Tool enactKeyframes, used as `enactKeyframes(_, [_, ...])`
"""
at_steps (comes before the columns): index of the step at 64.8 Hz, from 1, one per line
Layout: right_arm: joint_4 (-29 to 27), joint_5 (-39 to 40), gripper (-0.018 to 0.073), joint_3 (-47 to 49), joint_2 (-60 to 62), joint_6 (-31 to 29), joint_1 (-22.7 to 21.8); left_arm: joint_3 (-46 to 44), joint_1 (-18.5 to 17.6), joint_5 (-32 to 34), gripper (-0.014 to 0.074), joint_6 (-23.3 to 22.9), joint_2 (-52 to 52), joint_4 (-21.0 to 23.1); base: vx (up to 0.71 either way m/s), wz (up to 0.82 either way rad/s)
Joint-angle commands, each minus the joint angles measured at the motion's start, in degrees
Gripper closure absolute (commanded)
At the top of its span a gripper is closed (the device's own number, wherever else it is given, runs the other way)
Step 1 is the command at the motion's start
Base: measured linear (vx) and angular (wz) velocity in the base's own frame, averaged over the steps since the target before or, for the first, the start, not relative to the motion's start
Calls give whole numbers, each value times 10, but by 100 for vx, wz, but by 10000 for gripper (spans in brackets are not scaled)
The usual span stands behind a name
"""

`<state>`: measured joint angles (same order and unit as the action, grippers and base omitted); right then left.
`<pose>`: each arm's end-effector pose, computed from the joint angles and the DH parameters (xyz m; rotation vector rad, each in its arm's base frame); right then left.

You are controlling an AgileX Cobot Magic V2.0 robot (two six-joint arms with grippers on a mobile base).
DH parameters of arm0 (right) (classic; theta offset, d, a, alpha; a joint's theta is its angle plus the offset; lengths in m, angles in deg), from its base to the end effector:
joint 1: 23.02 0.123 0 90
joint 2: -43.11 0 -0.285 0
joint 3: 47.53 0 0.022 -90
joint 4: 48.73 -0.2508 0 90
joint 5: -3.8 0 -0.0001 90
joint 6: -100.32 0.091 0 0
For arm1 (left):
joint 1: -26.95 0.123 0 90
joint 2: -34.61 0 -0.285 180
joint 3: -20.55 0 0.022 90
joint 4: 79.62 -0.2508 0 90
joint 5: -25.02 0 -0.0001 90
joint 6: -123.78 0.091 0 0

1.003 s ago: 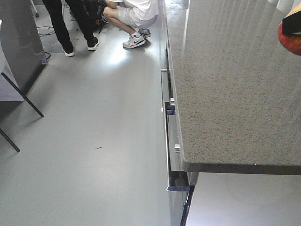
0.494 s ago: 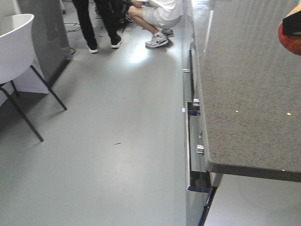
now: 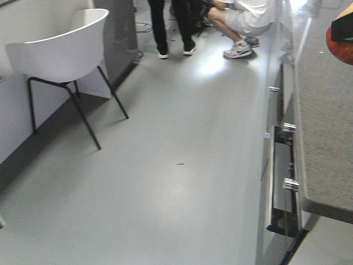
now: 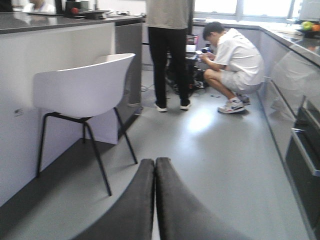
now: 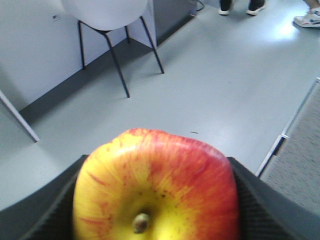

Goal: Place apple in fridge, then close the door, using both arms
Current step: 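Drive the base away from the counter holding the apple in the right gripper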

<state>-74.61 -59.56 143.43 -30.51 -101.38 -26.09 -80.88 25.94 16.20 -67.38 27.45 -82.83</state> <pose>0.2037 0.0246 0.4848 -0.3462 2.0903 0.3021 0.0564 -0.0002 0.1918 -0.1070 1.6477 -0.1126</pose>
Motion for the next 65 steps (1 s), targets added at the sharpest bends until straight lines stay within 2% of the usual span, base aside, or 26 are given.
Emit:
enactKeyframes(1, [-16, 38, 534, 15, 9, -5, -3, -10, -2, 43, 603, -5, 8, 0, -4, 41])
enactKeyframes(65, [-16, 38, 534, 15, 9, -5, -3, -10, -2, 43, 603, -5, 8, 0, -3, 38])
